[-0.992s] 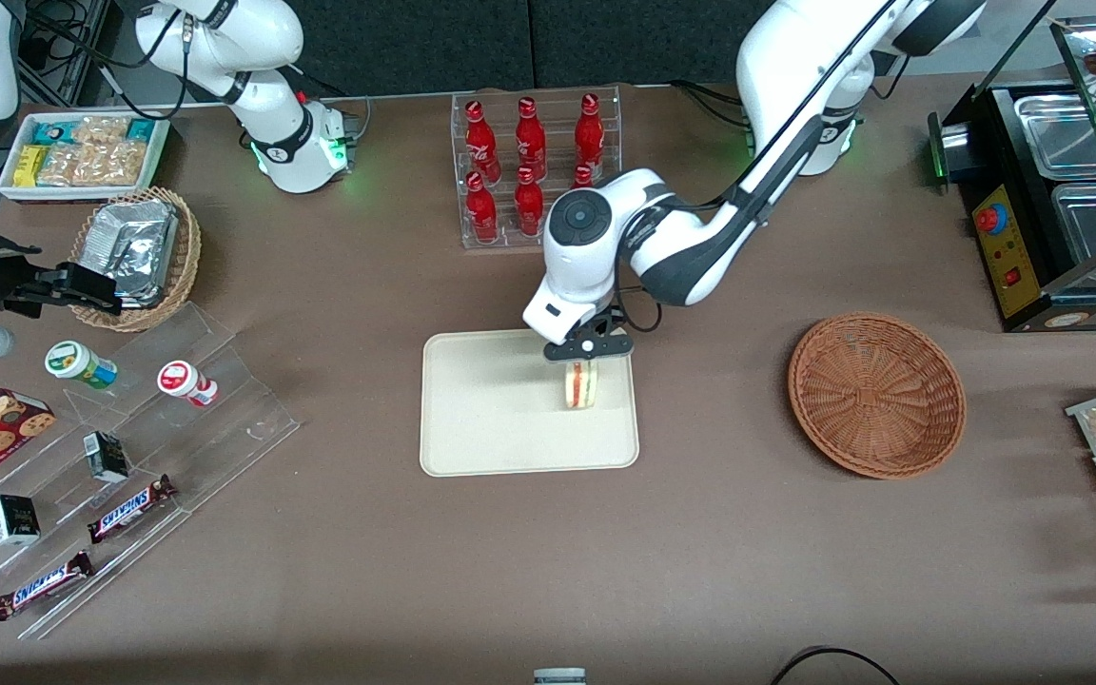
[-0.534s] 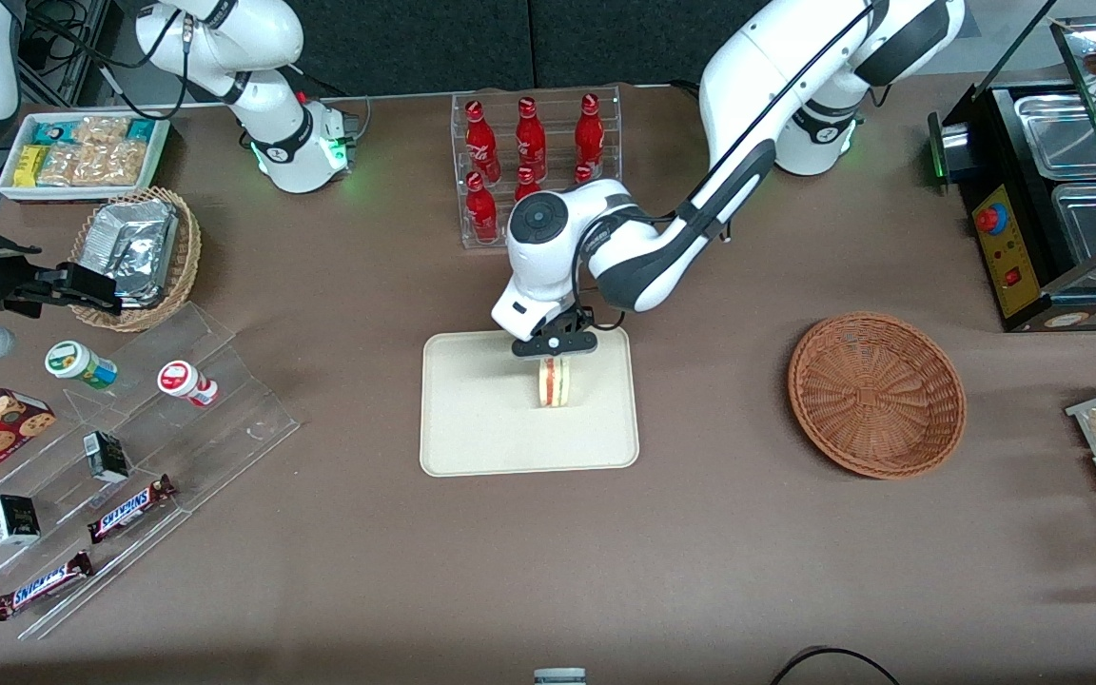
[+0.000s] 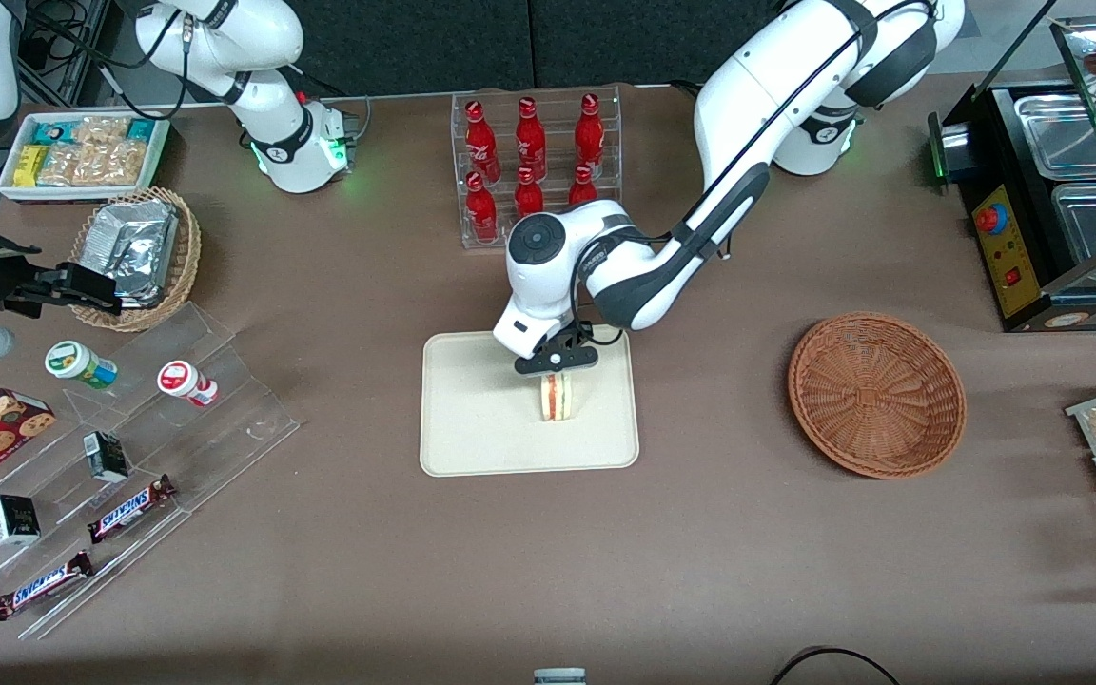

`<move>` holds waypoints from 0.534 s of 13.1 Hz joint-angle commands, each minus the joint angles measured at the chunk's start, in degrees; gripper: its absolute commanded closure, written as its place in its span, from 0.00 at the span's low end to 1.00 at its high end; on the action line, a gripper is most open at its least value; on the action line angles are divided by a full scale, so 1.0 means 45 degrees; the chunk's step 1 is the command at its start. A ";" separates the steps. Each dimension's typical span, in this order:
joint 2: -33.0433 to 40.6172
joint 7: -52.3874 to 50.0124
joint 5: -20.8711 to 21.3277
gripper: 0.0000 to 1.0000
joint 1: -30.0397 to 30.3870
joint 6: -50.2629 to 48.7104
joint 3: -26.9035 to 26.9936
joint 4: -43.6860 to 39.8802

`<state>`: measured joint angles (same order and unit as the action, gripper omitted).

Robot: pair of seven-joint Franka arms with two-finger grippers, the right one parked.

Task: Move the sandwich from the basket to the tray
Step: 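Lower the sandwich onto the tray and open the left gripper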

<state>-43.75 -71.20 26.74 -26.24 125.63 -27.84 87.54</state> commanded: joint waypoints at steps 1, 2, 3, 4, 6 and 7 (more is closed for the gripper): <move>-0.0259 -0.0194 0.0249 0.55 -0.0243 0.0011 0.0132 -0.0526; -0.0259 -0.0154 0.0249 0.17 -0.0243 0.0011 0.0132 -0.0507; -0.0221 -0.0173 0.0269 0.03 -0.0243 -0.0008 0.0132 -0.0507; -0.0085 -0.0212 0.0423 0.01 -0.0224 -0.0067 0.0113 -0.0507; 0.0401 -0.0193 0.0406 0.01 -0.0165 -0.0339 0.0093 -0.0507; 0.0753 -0.0193 0.0309 0.01 -0.0107 -0.0766 0.0054 -0.0507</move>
<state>-43.45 -71.20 27.59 -26.25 125.24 -27.86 85.66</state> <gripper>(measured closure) 0.269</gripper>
